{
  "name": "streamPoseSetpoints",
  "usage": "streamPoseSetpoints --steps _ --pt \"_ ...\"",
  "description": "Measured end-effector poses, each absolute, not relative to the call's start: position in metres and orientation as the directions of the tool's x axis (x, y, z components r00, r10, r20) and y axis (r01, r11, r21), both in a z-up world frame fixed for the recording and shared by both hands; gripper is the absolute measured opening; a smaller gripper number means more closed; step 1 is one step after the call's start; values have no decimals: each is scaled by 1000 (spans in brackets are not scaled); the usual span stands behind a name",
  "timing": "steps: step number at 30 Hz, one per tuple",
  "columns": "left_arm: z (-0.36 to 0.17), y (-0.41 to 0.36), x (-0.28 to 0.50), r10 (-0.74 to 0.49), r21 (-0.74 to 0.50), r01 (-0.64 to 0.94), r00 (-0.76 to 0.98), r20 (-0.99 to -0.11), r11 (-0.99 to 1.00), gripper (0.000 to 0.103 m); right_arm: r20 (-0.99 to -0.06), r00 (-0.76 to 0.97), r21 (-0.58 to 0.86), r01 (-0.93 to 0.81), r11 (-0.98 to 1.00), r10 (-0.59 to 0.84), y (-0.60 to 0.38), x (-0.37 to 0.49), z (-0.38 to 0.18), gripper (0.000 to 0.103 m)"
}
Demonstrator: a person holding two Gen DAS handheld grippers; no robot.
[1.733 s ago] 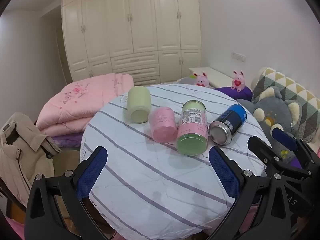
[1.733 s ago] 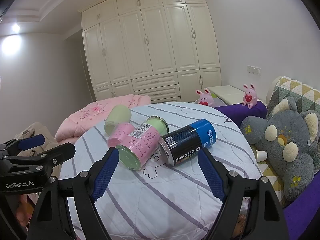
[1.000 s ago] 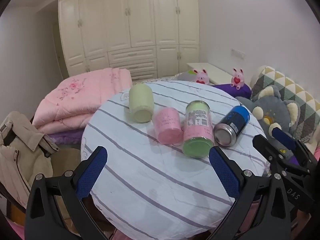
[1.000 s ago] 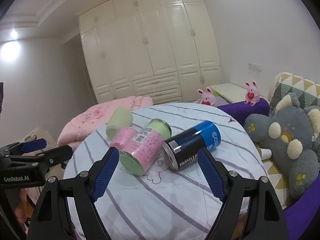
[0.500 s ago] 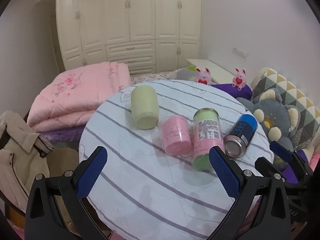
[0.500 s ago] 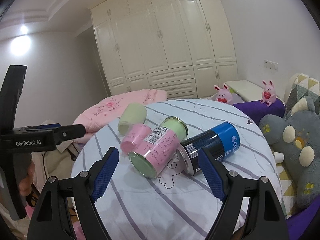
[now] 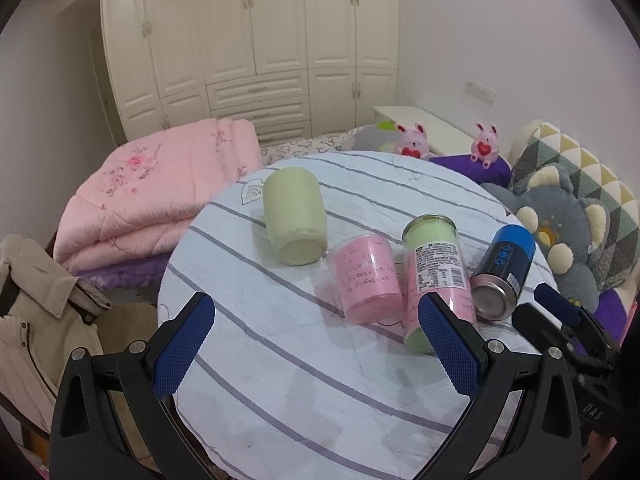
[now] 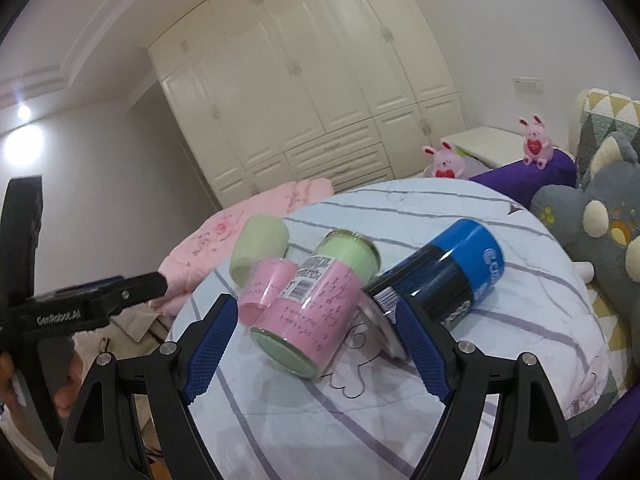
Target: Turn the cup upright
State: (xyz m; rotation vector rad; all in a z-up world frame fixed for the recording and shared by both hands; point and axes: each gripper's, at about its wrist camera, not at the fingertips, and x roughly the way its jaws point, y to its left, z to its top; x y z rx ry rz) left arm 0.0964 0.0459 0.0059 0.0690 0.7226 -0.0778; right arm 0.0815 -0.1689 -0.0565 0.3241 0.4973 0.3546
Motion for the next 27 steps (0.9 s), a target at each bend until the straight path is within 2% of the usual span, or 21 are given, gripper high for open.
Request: streamPoseSetpoints --steps 7,15,27 --pt "2 44 103 -58 29 105 733 -677 994 103 -447 805 329 -256 909 389 -158 83 -60 83" --pt "2 34 102 -53 52 120 736 -675 991 103 -415 809 401 -249 882 417 -171 82 -60 83" --pt "0 28 97 -53 54 121 731 -680 991 103 -408 814 411 -241 879 414 -172 78 -59 83"
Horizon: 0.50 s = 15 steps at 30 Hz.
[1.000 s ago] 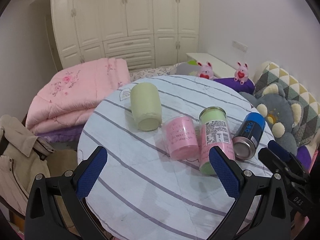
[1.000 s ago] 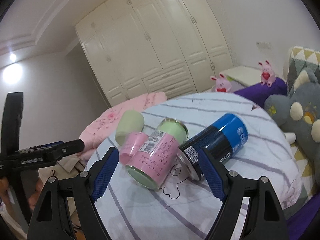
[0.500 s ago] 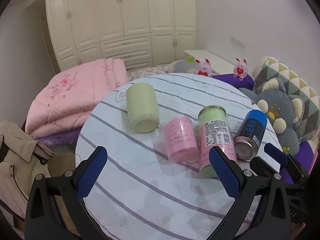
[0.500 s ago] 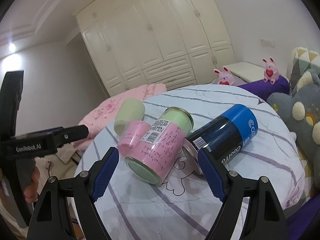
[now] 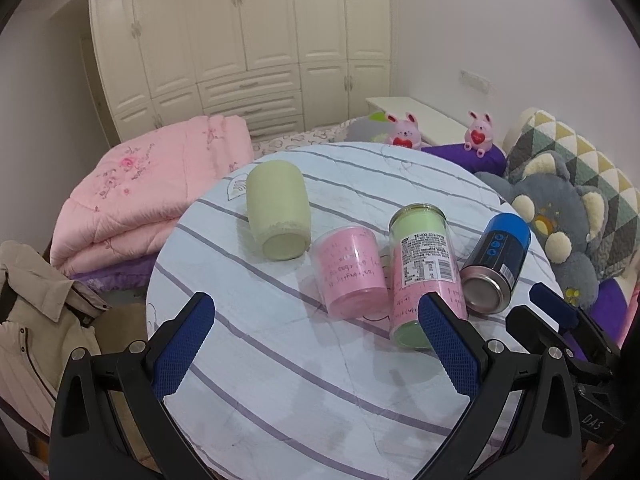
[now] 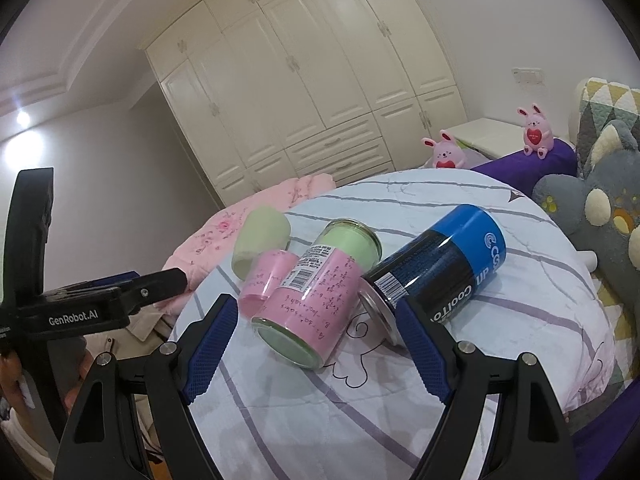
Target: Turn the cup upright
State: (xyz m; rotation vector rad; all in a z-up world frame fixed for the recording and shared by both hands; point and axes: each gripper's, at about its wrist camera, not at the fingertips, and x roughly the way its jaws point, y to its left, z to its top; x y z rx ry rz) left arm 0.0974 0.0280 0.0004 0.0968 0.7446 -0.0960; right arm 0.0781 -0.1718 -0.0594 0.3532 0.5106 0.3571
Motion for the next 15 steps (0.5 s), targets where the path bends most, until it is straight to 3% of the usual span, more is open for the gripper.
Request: streamPoseSetpoints --steps 15 --pt "-2 27 98 -55 55 126 725 -686 990 103 -407 809 419 -248 873 425 -170 82 -62 83"
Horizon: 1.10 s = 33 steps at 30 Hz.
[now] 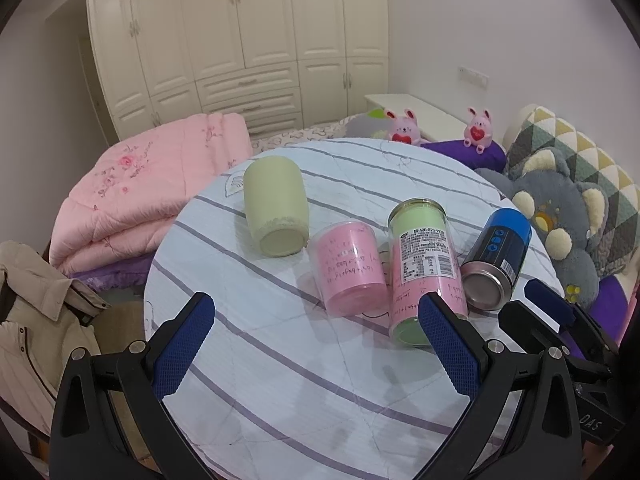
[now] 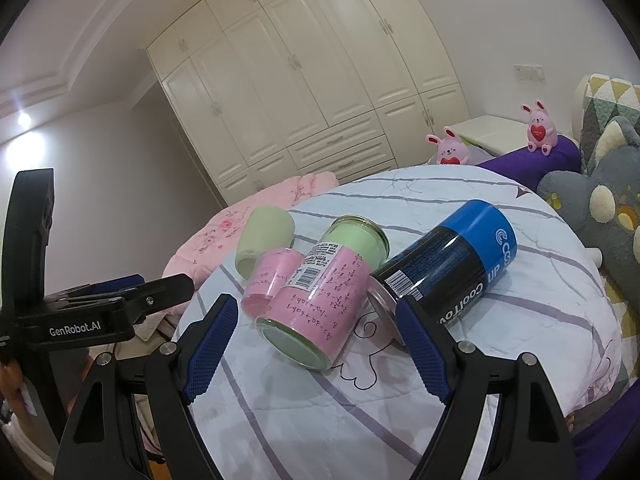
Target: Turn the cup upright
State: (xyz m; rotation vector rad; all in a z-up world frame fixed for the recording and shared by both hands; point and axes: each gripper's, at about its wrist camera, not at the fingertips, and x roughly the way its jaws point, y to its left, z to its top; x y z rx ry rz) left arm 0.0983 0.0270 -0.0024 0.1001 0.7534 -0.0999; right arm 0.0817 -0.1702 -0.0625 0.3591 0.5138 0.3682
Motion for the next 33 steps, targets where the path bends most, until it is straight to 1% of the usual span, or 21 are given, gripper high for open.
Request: streamPoseSetpoints --steps 13,33 --pt "-7 25 100 -61 50 133 716 -695 990 103 -395 822 425 -232 875 409 -173 78 -63 83" --pt "-9 32 105 -57 43 123 707 -704 991 103 -413 829 408 -202 890 377 -172 81 -64 83"
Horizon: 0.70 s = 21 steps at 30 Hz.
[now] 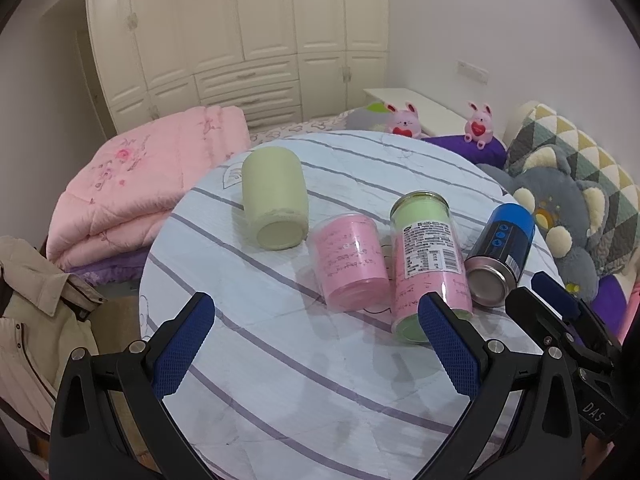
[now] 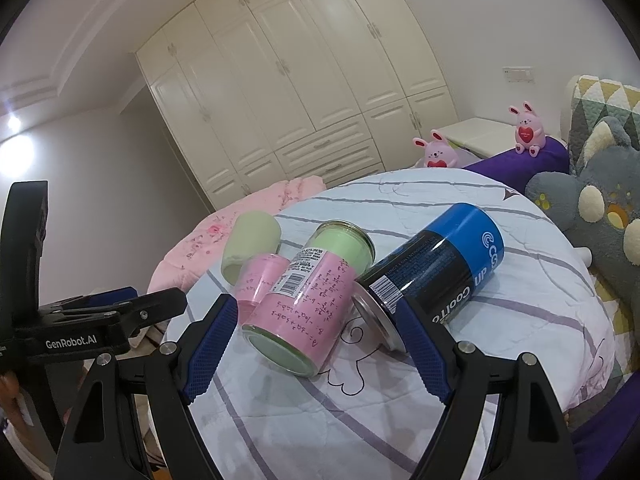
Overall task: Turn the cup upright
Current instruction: 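Reach the left tool to the lying light green cup and close on it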
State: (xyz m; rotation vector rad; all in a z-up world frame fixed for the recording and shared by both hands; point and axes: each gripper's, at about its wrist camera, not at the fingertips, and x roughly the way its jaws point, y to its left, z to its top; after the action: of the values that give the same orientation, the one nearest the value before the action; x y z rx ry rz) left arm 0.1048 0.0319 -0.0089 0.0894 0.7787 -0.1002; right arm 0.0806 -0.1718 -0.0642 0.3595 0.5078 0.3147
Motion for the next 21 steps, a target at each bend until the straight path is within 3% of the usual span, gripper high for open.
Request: streamPoseSetpoints --steps 13,21 --pt "-9 57 135 -29 36 80 693 -720 996 103 -486 818 288 -184 940 309 -161 92 -55 83" --pt "-10 74 193 -84 -41 84 627 -775 996 103 -517 811 275 -146 950 274 -159 115 -41 83"
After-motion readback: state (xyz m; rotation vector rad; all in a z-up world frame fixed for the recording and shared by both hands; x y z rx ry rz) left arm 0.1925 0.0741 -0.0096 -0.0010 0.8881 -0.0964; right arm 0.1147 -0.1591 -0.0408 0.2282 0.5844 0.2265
